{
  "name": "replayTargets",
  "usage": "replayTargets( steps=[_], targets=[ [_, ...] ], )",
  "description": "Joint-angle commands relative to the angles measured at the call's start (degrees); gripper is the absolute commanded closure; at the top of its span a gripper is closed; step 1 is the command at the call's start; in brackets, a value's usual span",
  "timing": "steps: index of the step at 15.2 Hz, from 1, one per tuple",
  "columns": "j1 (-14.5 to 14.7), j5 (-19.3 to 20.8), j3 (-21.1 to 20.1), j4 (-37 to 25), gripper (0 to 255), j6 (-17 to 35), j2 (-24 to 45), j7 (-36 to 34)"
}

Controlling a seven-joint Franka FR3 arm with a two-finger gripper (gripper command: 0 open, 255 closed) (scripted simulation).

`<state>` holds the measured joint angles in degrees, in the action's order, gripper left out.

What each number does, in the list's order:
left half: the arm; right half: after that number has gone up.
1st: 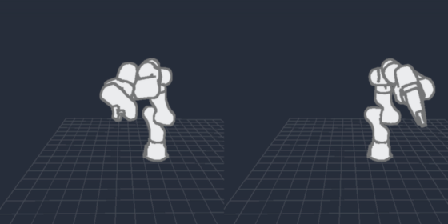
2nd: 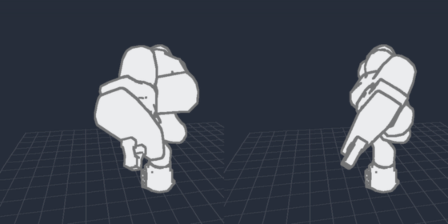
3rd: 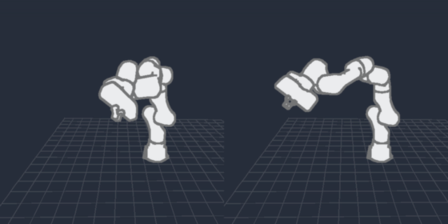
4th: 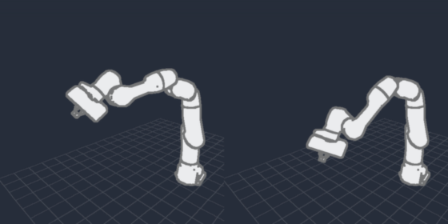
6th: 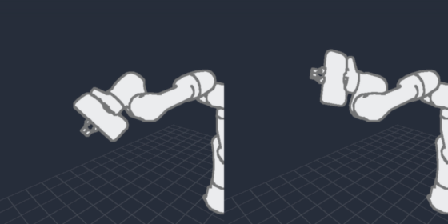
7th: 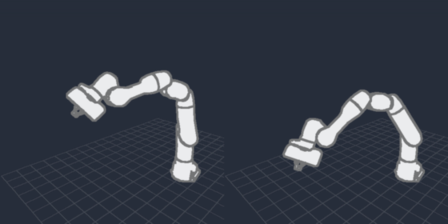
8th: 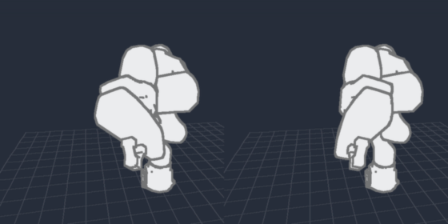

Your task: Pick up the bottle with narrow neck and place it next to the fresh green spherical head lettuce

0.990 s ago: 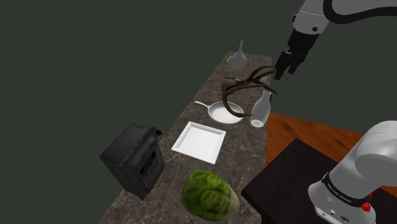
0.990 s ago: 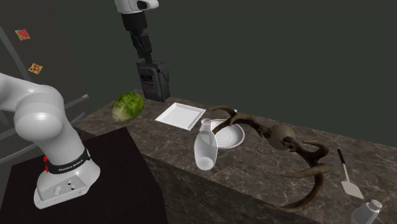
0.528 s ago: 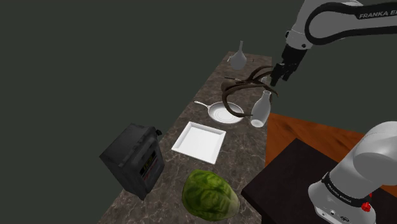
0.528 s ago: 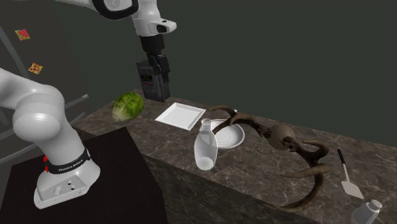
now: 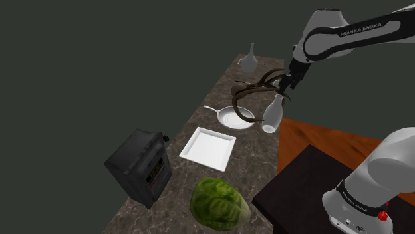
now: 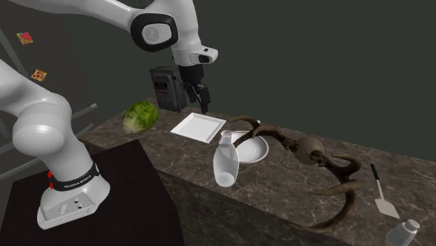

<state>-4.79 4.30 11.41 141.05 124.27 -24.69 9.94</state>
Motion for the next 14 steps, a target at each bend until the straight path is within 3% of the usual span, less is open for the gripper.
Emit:
replayTargets(
  steps=[1,9,14],
  targets=[
    [-0.2,-0.3,1.7,-0.5,0,3.9,4.0,2.0],
    [-0.5,-6.3,7.8,-6.1,0,15.0,20.2,12.4],
    [-0.4,-7.8,7.8,-5.5,0,18.1,22.8,13.5]
  ],
)
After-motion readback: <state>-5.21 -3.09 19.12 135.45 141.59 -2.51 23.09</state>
